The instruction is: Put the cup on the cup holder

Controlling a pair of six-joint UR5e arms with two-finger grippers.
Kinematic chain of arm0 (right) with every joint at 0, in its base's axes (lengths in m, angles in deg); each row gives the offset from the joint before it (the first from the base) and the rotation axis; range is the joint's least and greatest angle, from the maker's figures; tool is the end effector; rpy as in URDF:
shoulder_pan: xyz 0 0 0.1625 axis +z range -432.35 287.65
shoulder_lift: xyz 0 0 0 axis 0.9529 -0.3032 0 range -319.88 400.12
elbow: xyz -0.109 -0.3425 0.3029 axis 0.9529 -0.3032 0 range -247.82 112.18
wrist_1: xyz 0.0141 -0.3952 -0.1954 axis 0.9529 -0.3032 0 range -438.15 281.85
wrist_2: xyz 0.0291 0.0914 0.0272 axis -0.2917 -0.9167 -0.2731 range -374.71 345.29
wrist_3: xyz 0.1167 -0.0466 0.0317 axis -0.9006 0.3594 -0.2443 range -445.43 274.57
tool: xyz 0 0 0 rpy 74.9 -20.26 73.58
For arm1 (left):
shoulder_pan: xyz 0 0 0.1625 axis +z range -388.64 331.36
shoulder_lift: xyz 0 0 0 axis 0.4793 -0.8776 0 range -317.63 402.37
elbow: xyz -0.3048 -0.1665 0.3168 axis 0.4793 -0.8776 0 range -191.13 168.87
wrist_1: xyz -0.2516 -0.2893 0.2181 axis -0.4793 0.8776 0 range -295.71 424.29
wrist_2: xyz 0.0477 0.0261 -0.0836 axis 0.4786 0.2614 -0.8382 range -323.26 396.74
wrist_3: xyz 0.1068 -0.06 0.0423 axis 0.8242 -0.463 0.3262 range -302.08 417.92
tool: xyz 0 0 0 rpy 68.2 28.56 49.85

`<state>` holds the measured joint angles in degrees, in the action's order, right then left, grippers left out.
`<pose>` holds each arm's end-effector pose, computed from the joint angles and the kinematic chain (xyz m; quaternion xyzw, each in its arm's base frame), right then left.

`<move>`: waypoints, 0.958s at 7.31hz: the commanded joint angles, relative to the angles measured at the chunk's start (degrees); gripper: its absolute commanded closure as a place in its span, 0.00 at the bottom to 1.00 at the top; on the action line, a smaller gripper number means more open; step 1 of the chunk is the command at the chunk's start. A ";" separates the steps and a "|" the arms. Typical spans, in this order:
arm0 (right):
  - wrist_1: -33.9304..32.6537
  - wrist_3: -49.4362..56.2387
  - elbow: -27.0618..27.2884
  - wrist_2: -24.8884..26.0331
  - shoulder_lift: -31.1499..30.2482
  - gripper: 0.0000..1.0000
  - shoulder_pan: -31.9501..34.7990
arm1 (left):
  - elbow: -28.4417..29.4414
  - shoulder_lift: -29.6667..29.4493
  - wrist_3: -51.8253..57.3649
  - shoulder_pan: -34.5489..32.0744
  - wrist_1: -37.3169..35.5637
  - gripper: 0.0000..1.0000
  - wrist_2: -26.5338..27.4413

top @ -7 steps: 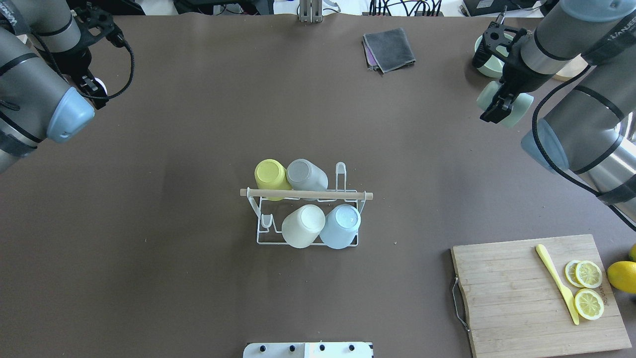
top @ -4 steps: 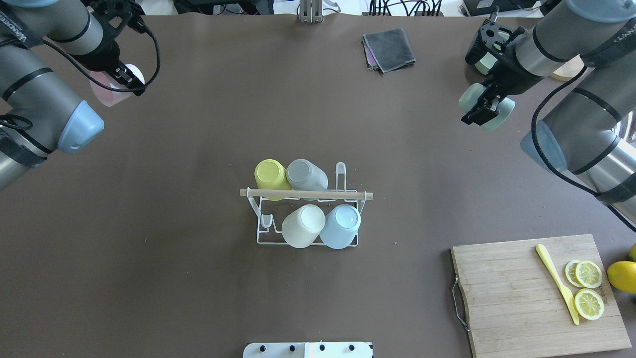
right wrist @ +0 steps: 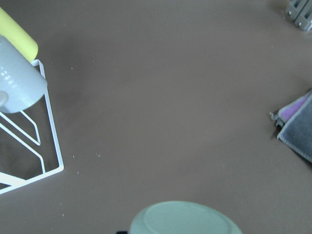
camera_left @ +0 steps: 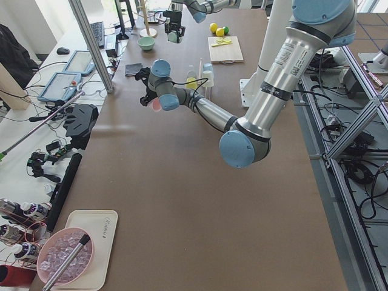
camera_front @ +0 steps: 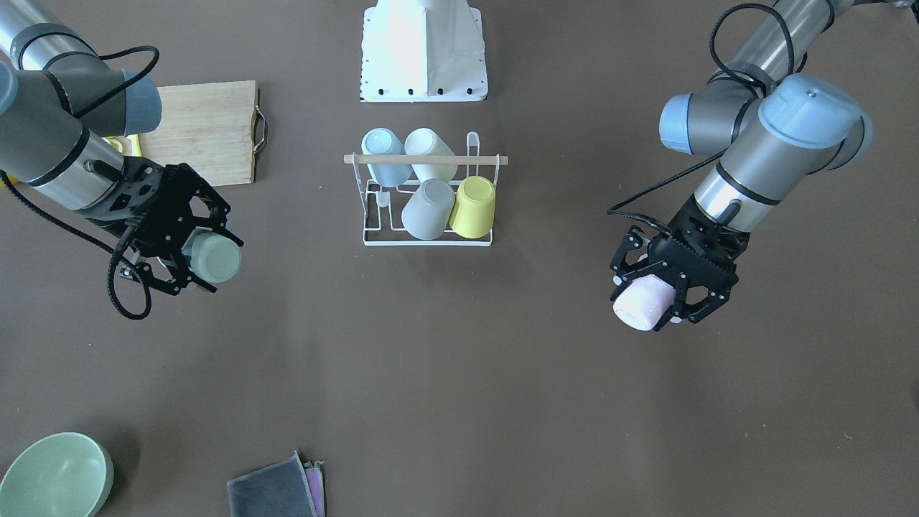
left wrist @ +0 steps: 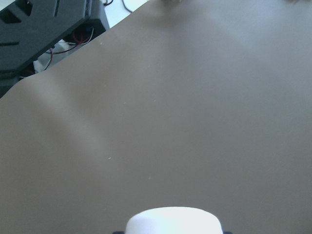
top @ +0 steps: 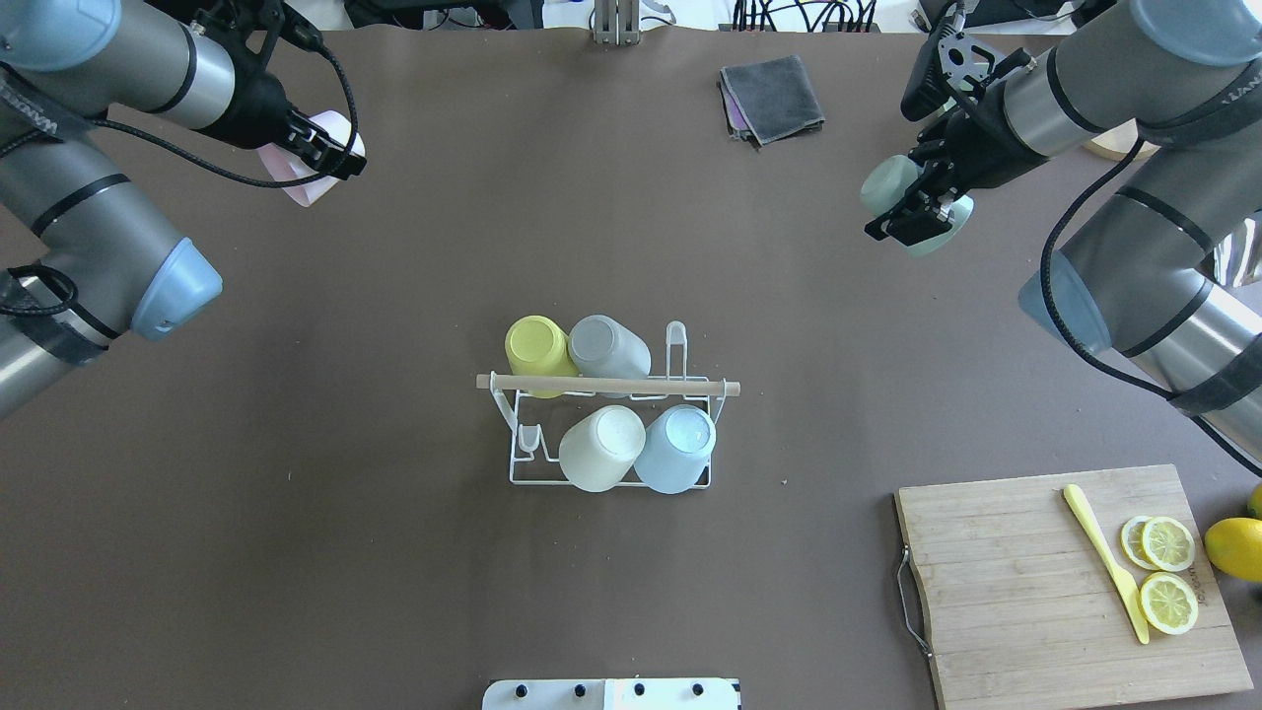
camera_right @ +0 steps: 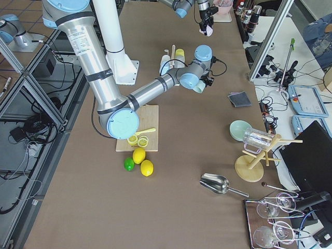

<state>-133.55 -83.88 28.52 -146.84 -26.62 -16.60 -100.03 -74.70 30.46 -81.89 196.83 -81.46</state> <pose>-0.3451 -0.5892 0.3388 0.3901 -0.4317 -0.4248 0.6936 0.3819 -0.6318 0.3460 0.3555 0.4607 0.2016 0.7879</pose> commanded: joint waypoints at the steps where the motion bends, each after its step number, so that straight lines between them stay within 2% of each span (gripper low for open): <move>1: 13.67 -9.59 -0.10 1.86 0.39 1.00 -0.46 | -1.09 2.36 -10.13 2.62 14.35 1.00 -0.10; 3: 25.02 -22.58 -0.10 11.05 1.96 1.00 -3.69 | -2.50 6.40 -10.51 5.08 29.45 1.00 0.51; 5: 28.05 -30.00 -0.19 23.61 4.42 1.00 -10.62 | -2.59 6.95 -10.77 5.70 39.42 1.00 1.38; 6: 27.97 -31.60 -0.19 26.80 5.39 1.00 -13.44 | -3.46 6.95 -10.69 8.84 44.07 1.00 7.39; 7: 27.97 -32.22 -0.36 29.01 5.40 1.00 -16.17 | -6.60 8.69 -10.69 14.61 46.38 1.00 16.85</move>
<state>-105.80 -114.53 28.28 -121.53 -21.74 -29.24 -103.98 -67.37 19.76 -72.63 239.21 -73.65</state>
